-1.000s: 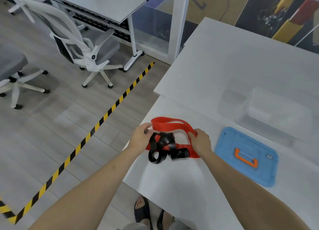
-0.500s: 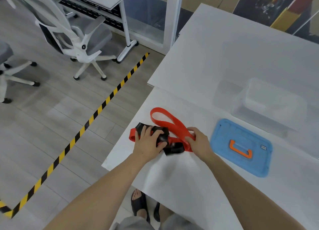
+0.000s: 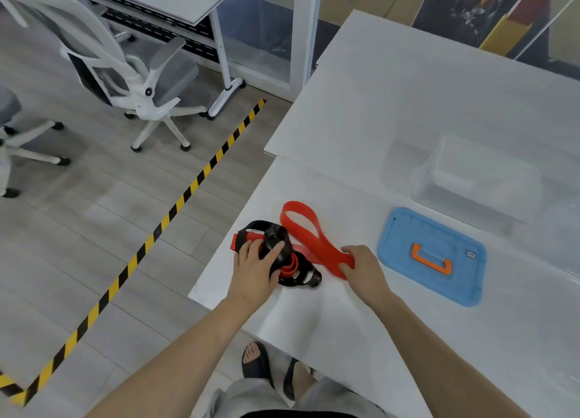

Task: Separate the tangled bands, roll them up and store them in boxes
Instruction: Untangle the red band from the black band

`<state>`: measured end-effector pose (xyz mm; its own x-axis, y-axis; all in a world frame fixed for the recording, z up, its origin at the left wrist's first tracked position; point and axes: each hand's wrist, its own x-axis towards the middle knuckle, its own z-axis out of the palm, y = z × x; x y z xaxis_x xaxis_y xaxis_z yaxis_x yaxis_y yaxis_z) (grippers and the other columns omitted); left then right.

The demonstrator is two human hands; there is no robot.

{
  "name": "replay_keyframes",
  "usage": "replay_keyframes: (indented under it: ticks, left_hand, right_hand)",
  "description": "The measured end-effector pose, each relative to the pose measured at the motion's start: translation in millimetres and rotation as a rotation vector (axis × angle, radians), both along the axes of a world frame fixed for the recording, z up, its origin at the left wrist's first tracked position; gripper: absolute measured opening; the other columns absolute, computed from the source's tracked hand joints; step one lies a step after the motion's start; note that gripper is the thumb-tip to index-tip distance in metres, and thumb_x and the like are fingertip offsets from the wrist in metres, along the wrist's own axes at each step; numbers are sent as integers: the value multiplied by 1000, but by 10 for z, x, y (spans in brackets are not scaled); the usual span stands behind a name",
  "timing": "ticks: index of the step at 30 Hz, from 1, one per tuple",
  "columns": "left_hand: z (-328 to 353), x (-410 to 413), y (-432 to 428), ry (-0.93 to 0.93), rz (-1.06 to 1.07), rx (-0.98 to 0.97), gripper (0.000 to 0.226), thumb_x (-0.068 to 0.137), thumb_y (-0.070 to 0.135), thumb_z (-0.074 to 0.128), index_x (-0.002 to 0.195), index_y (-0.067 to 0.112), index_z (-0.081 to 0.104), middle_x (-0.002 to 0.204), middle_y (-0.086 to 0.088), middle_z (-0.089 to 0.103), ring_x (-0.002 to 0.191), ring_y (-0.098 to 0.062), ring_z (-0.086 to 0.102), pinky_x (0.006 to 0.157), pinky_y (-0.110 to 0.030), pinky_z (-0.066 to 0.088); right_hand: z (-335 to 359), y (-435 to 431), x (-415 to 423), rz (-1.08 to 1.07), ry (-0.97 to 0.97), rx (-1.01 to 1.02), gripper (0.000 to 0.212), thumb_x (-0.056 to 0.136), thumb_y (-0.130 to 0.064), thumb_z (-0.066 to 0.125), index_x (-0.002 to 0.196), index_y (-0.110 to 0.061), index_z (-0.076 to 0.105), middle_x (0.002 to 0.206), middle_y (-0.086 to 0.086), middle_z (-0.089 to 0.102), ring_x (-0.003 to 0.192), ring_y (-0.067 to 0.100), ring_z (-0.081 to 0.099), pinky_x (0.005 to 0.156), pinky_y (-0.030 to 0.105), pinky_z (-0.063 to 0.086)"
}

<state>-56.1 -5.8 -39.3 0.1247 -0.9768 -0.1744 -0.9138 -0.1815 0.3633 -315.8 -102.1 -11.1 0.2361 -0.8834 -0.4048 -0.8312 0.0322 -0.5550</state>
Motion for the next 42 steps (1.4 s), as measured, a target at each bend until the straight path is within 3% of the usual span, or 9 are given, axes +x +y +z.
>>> replay_keyframes:
  ticks: [4,8,13,17,20,26,33,39,42]
  left_hand:
    - [27,57,-26,11,56,65,68,83,30,78,146,33,53,154,-19,41,142,-50,36,111,-68,38]
    - [-1,31,15,80,182,201,64,99,28,65,153,46,36,169,-14,2,157,-49,-1,114,-77,25]
    - [-44,128,147,177,161,153,65,101,24,61,152,49,31,170,-12,12,150,-35,33,107,-51,51]
    - [60,173,135,211,228,157,62,97,18,66,149,42,42,168,-10,14,112,-28,65,91,-29,53]
    - [85,133,78,240,197,158,60,96,22,66,148,40,43,162,-11,14,103,-27,63,88,-29,51]
    - [88,-142,-266,239,373,175,46,90,57,68,124,30,53,161,-15,17,137,-41,34,85,-46,55]
    - [-66,-66,-252,359,493,117,36,89,27,77,106,24,46,163,-18,18,120,-38,53,94,-43,54]
    - [-13,115,-33,573,646,90,84,84,17,84,150,31,33,162,-11,15,134,-38,48,105,-49,53]
    - [52,181,-2,757,694,52,110,77,8,88,159,29,17,144,-2,48,128,-26,54,100,-42,52]
  right_hand:
    - [-66,-25,202,143,80,-215,42,96,-2,58,138,-8,63,146,11,52,137,29,46,112,34,41]
    - [-168,-128,589,394,27,-162,32,100,-13,61,131,-15,69,131,3,65,124,22,56,102,25,41]
    - [-400,-304,811,428,120,-69,33,100,-36,63,126,-15,61,118,3,64,111,26,61,86,40,53]
    - [-525,-378,783,374,150,-21,44,98,-52,63,121,-15,59,113,3,62,103,28,62,78,42,53]
    - [-559,-349,765,344,93,-54,38,103,-40,56,132,-15,60,126,7,66,117,32,63,94,45,54]
    - [-488,-342,746,429,205,-91,54,100,-37,63,149,-26,45,136,5,60,124,30,60,95,45,54]
    - [-653,-410,754,362,206,-25,63,96,-42,70,150,-20,45,135,8,63,124,33,60,98,48,53]
    - [-592,-462,891,502,365,-14,35,101,-43,63,120,-14,65,119,9,62,113,32,60,81,41,49]
    - [-426,-463,830,422,175,5,25,96,-37,70,94,-14,63,108,8,62,93,26,63,75,39,48]
